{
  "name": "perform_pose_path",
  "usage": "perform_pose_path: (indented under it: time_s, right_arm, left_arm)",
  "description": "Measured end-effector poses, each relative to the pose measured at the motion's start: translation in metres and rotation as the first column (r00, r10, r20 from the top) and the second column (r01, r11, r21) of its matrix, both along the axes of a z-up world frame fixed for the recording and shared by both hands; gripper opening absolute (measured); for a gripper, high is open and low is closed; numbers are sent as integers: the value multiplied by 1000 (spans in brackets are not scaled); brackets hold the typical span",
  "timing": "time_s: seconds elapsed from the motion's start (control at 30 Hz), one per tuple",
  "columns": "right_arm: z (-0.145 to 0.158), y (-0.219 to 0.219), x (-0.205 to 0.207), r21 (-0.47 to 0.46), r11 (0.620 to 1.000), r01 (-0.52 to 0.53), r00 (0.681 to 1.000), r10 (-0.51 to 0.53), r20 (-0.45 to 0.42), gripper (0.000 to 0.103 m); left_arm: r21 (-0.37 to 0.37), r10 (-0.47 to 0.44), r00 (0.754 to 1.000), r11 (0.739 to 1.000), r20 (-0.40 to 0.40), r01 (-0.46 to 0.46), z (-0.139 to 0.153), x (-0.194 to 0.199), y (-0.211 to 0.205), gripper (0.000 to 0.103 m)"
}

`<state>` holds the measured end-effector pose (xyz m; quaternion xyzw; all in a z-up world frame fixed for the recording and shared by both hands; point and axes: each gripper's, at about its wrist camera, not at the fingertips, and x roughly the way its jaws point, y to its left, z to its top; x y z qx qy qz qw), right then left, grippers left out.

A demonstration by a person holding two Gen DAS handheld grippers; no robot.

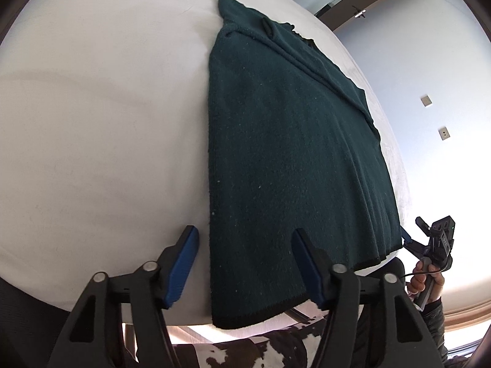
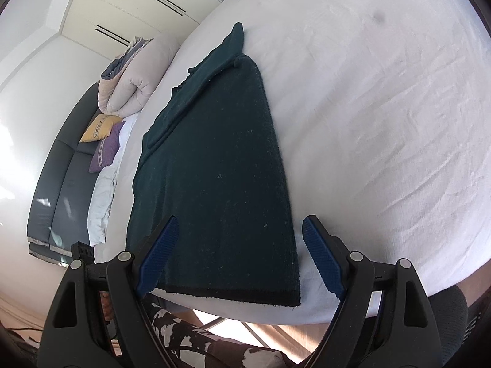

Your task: Fold small clothes

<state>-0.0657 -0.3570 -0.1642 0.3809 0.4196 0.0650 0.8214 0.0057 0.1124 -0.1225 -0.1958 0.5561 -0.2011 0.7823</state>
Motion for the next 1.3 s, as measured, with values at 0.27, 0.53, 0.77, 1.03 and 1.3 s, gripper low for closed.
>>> perform_pose_path:
  time_s: [0.27,0.53,0.77,1.03,1.3]
  right_arm:
    - [6,-12,1,28,999,23,1000,-23,-14,83]
    - [3,-17,4,28,1000,8,996,-5,-92,82]
    - [-5,-2,13,43,995,-85,979,92,-182,69]
    - [-23,-8,11,124,987,-99,972,123,-201,28]
    - [-17,-2,10,124,987,-103,979,122,-161,8]
  left_arm:
    - [-66,-15,998,998,-53,11,-7,0,-2,38]
    - [-117,23,997,993,-77,-32,-16,-1,6,8]
    - [-141,36,997,989,-61,-45,-13,-5,8,6]
    - [-181,41,997,982,-60,-52,-14,-10,14,6]
    - [-232,58,997,970,-53,-69,-7,-10,15,5]
